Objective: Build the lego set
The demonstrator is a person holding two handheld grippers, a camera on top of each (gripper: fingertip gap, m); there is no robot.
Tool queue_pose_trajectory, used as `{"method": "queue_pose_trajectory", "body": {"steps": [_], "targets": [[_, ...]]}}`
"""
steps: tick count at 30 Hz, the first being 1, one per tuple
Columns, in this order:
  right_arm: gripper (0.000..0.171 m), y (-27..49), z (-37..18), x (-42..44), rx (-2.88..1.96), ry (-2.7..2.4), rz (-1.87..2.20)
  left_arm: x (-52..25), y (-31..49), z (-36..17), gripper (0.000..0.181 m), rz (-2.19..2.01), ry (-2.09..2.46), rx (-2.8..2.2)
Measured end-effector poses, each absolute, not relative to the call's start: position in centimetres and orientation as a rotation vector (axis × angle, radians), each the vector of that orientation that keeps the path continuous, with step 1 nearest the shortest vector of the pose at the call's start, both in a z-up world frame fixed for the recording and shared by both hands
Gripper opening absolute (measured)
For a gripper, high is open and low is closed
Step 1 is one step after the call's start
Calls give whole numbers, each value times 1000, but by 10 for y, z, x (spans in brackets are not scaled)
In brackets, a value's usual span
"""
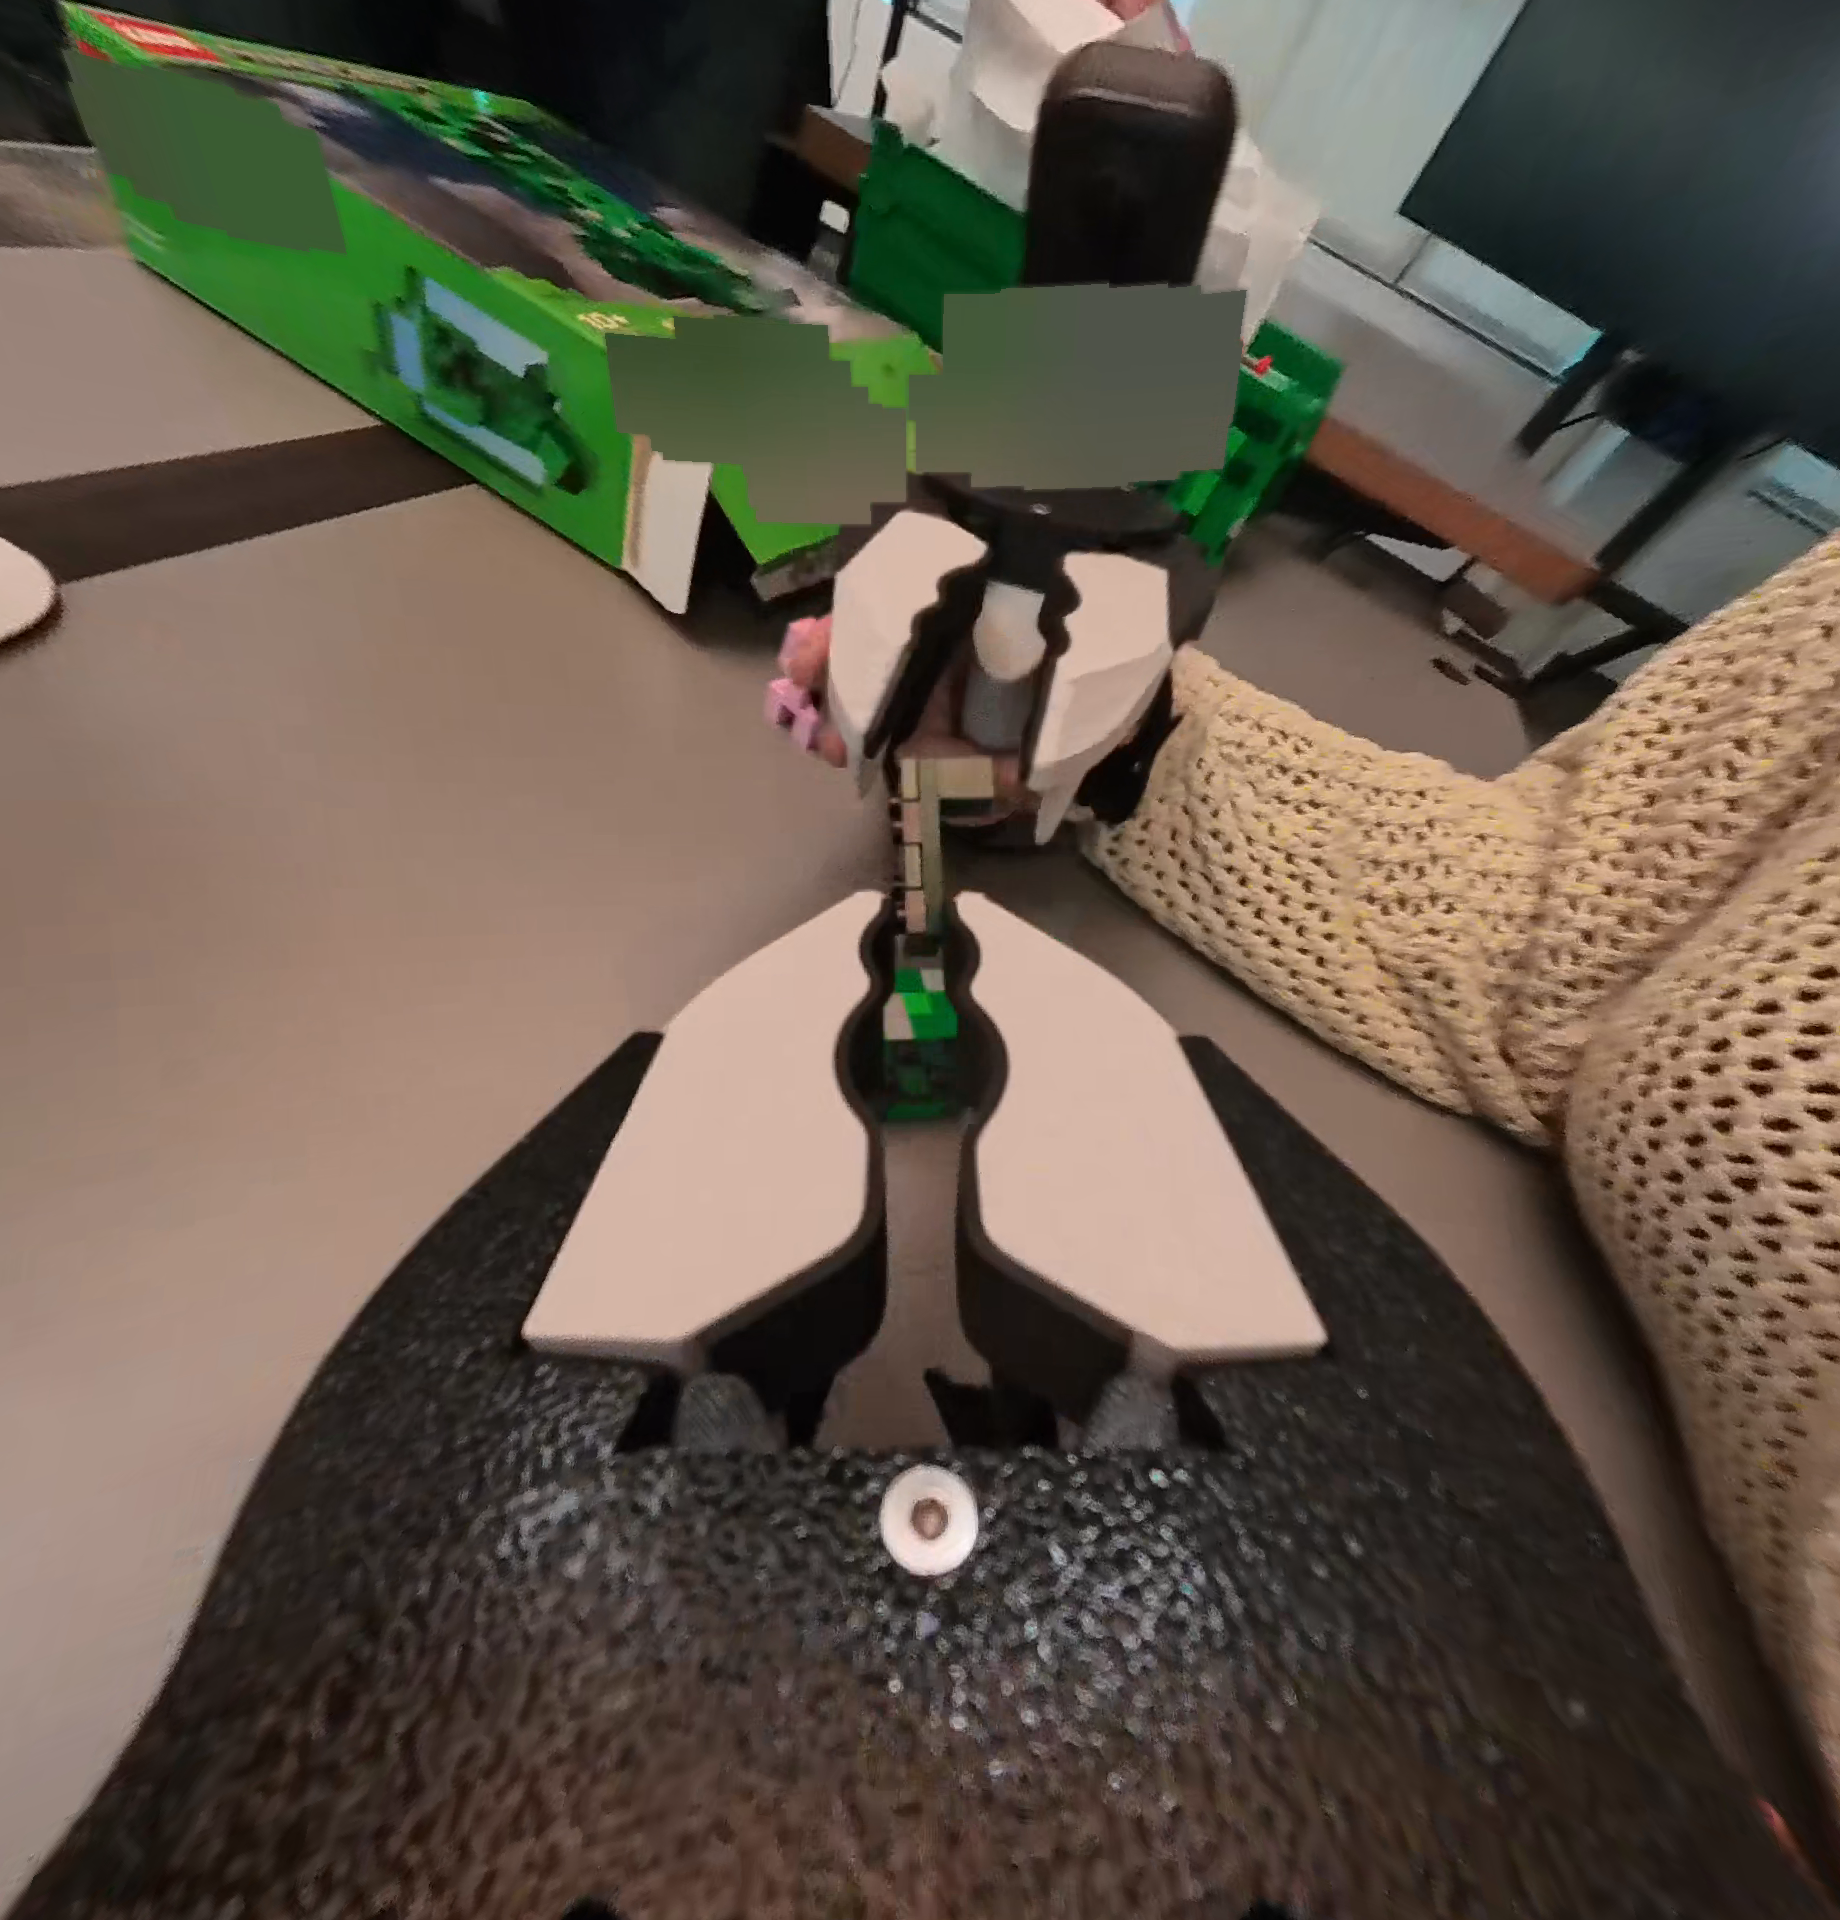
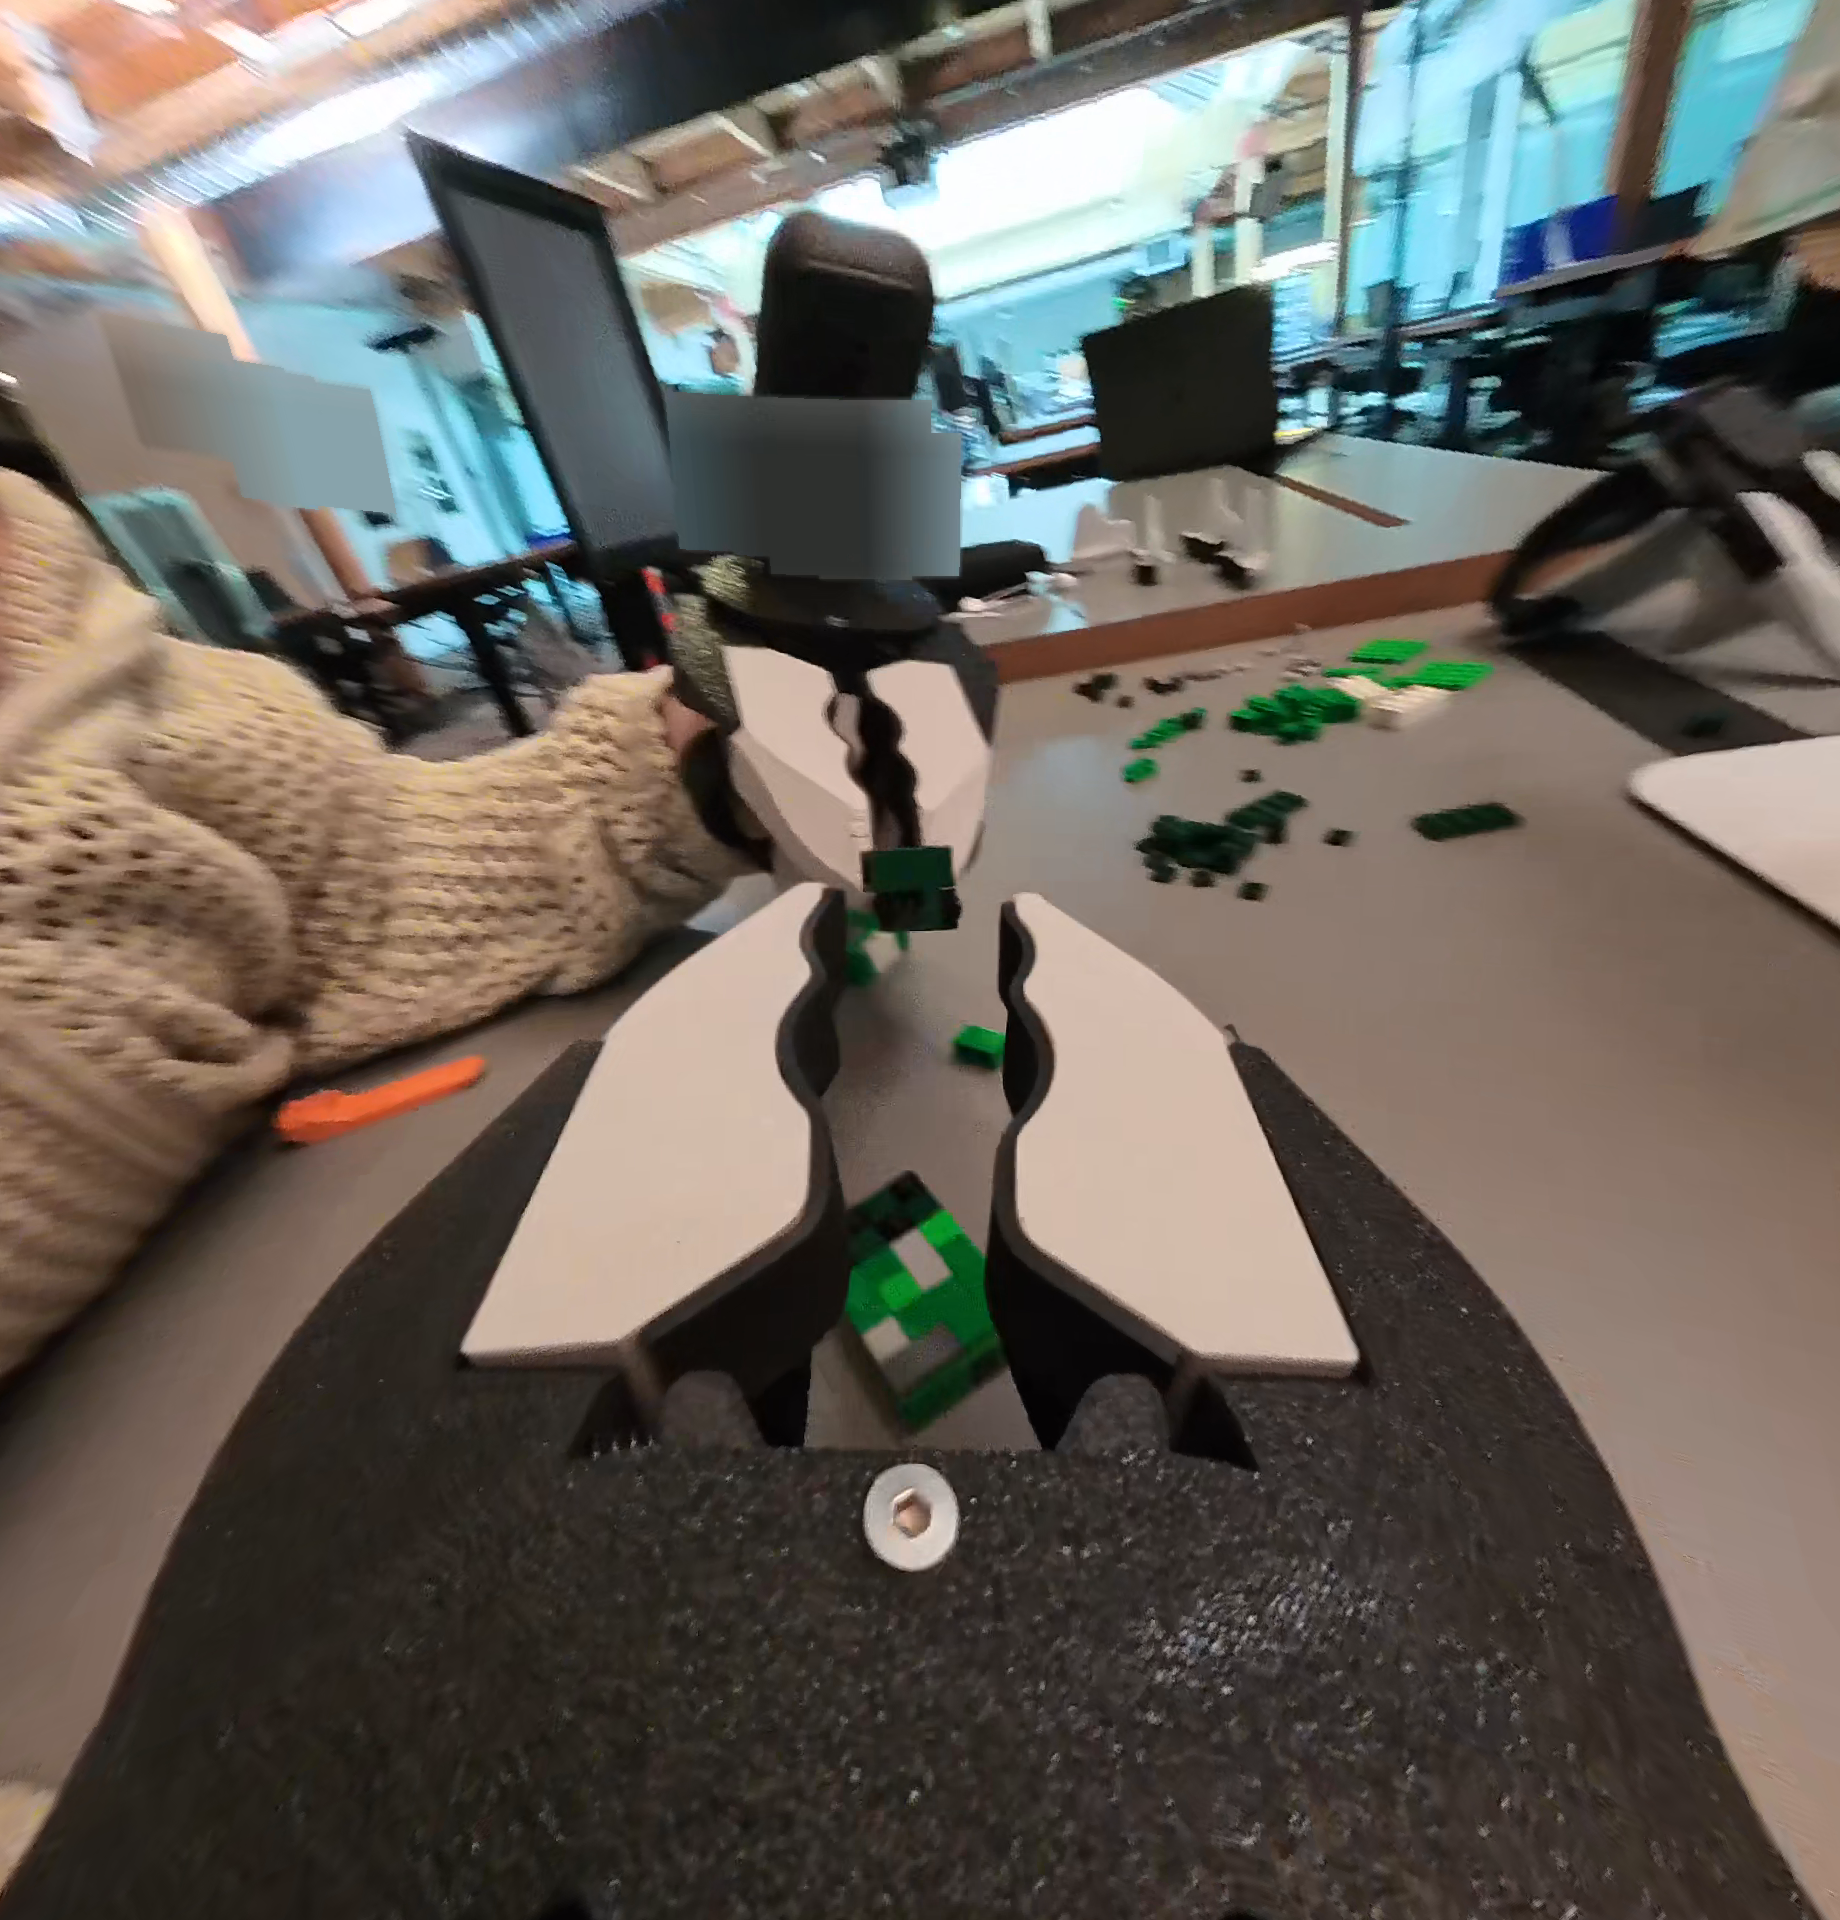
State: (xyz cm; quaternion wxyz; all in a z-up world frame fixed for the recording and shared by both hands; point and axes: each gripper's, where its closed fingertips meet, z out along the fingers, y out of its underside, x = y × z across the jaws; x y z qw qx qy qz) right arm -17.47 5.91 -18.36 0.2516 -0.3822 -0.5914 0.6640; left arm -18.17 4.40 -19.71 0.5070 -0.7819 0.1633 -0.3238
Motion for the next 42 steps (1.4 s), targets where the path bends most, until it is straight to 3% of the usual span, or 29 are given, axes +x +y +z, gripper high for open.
{"method": "queue_pose_trajectory", "body": {"steps": [12,13,15,17,24,27,30,35,42], "targets": [[18,43,-192,-173,-1077,-1709,1908,-172,40,-203,9,-789,448,-1906],[18,45,-192,-174,-1100,-1697,1909,-174,42,-203,12,-742,449,-1898],[18,51,-193,-177,-1156,-1666,1906,-178,47,-202,41,-591,483,-1879],[18,58,-194,-181,-1218,-1618,1906,-186,54,-200,52,-354,530,-1854],[18,69,-196,-186,-1348,-1523,1973,-197,66,-200,39,467,825,-1695],[18,68,-196,-186,-1351,-1523,1981,-197,70,-207,34,626,897,-1663],[18,67,-195,-187,-1353,-1519,1997,-197,72,-205,18,695,898,-1620],[23,70,-193,-187,-1315,-1503,1953,-196,70,-206,18,602,882,-1672],[38,53,-199,-176,-1052,-1700,1712,-186,50,-220,18,92,846,-1874]]}}
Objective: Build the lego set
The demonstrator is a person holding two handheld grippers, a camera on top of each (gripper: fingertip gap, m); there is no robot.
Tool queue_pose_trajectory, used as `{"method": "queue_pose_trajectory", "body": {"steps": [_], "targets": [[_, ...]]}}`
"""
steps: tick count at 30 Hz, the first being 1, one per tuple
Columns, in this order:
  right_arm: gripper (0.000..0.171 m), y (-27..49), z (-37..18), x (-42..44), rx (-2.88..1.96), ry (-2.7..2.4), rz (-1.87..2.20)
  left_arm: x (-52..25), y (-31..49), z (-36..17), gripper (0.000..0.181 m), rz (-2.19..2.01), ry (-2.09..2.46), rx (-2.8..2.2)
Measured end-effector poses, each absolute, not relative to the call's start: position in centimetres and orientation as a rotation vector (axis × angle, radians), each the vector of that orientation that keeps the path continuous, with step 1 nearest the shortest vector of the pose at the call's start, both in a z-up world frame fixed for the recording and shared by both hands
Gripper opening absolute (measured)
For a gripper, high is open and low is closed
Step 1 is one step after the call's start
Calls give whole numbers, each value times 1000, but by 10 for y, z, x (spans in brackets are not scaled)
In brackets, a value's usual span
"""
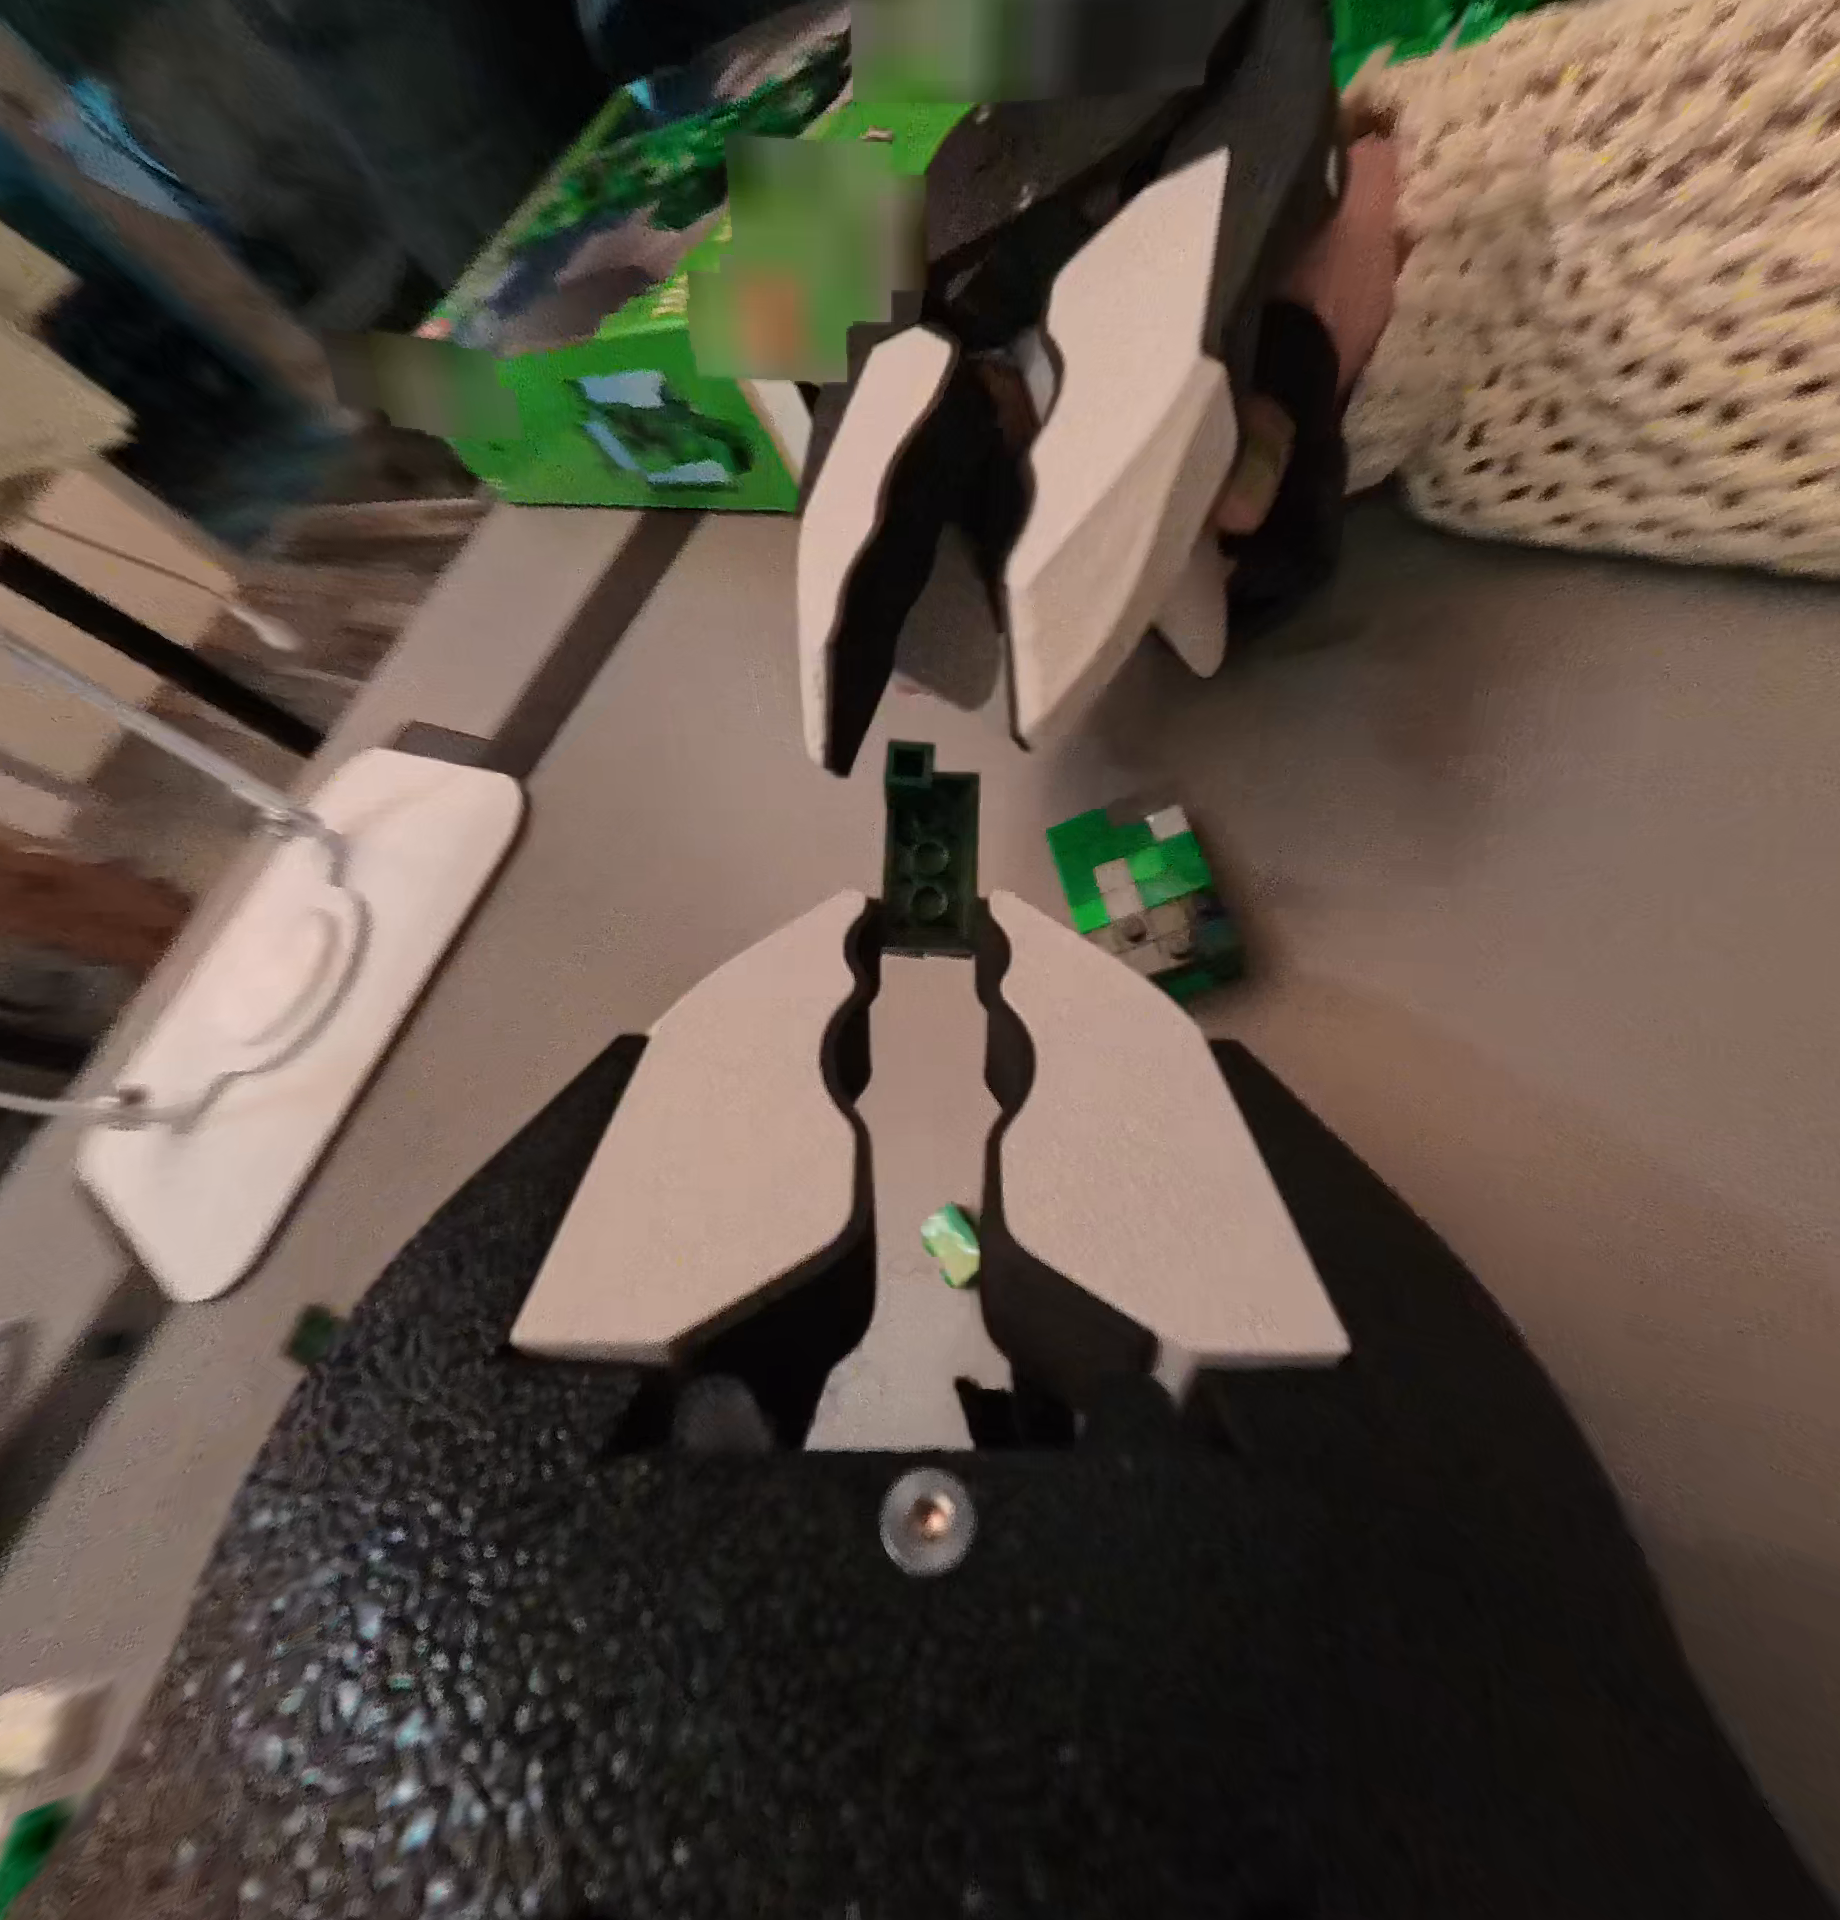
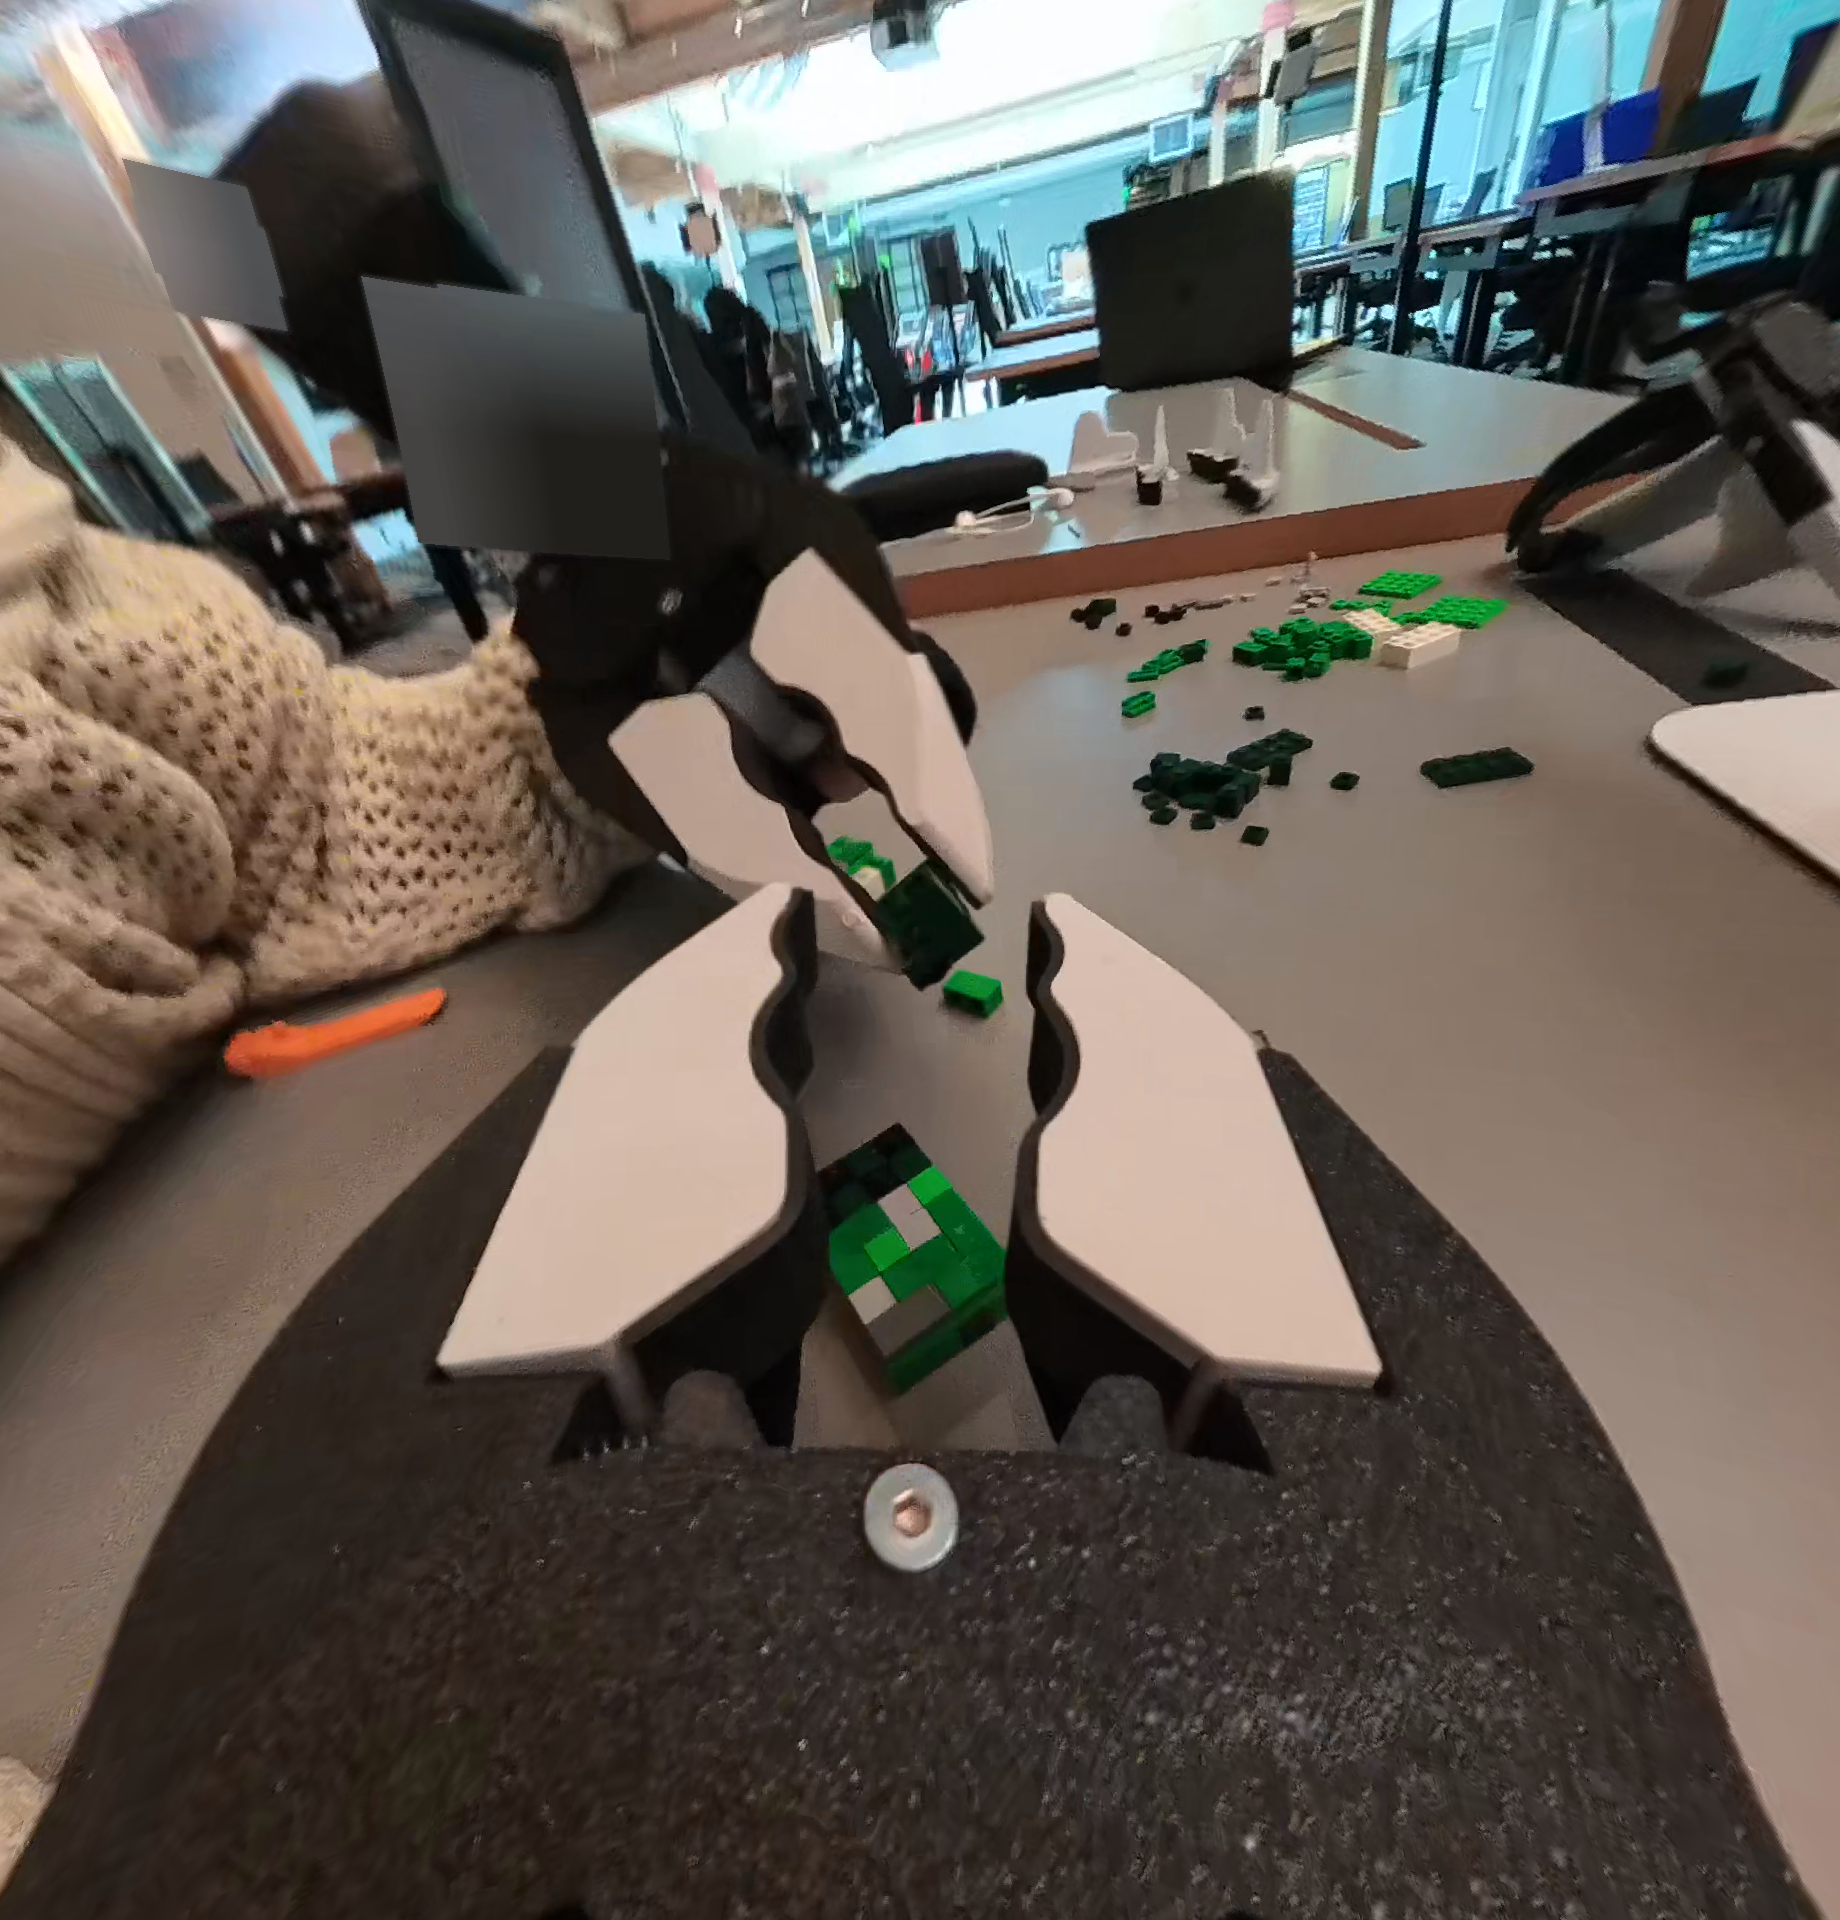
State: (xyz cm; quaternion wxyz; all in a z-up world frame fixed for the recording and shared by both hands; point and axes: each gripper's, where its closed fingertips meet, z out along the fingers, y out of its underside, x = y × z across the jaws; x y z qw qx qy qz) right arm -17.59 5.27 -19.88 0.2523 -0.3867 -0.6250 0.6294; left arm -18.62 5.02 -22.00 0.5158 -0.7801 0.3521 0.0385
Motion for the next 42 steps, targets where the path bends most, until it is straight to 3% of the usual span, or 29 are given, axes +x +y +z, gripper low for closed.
{"method": "queue_pose_trajectory", "body": {"steps": [14,20,37,40,42], "targets": [[29,24,-213,-172,-905,-1912,1608,-176,27,-223,17,-344,808,-1964],[19,22,-215,-171,-904,-1938,1600,-173,25,-226,17,-360,829,-1985],[16,21,-217,-171,-907,-1962,1586,-173,24,-221,18,-378,808,-1977],[16,24,-214,-171,-916,-1927,1611,-185,28,-220,34,-307,755,-2006],[16,28,-210,-171,-929,-1882,1643,-200,27,-224,33,-237,728,-2049]]}}
